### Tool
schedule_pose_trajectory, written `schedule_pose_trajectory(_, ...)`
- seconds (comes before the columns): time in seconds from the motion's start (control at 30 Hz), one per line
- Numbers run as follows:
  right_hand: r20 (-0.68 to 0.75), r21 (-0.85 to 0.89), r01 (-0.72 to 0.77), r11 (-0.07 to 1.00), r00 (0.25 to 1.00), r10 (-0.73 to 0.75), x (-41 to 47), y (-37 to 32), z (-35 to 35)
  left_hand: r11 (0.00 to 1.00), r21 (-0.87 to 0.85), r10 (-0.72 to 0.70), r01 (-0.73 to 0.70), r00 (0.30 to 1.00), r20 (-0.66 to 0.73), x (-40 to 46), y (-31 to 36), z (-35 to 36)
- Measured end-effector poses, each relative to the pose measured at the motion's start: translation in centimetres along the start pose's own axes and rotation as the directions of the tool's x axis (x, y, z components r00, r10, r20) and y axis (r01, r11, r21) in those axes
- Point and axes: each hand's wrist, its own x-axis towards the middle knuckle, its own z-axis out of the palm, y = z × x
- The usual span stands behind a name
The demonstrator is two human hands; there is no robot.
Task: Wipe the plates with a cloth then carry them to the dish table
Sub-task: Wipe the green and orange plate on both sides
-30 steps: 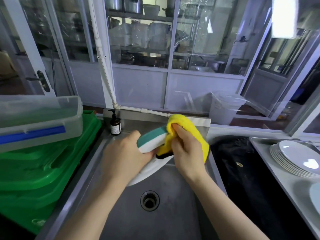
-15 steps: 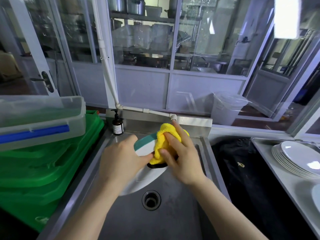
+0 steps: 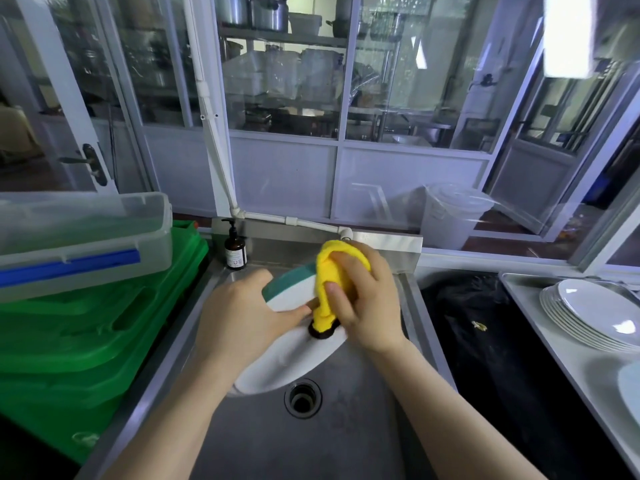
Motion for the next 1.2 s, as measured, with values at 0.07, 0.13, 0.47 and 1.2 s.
schedule_pose_trajectory(0.07,0.029,0.099,-0.23,0.968,0.973,0.228,-0.7,1.2,-0.1,1.0,-0.005,-0.005,0.005,1.0,-0.019,-0.1,-0.2,-0.6)
schedule_pose_trajectory(0.13,0.049,0.22,-0.421,0.88,0.906,0.421,-1.5,2.0,0.0,0.999,-0.039,-0.008,0.006,0.998,-0.058,-0.2,-0.3,-1.4)
schedule_pose_trajectory(0.47,0.302,0.571,-0.613,0.547,0.776,0.554,-2.3,3.5,-0.8,0.792,-0.559,-0.378,0.247,0.917,-0.13,0.8,-1.3,-4.2)
schedule_pose_trajectory(1.2,0.35,-0.143,-0.232,0.962,0.898,0.268,4.7,-3.4,-6.4,0.95,-0.076,0.309,-0.303,0.948,0.076,3.6,-3.3,-4.7)
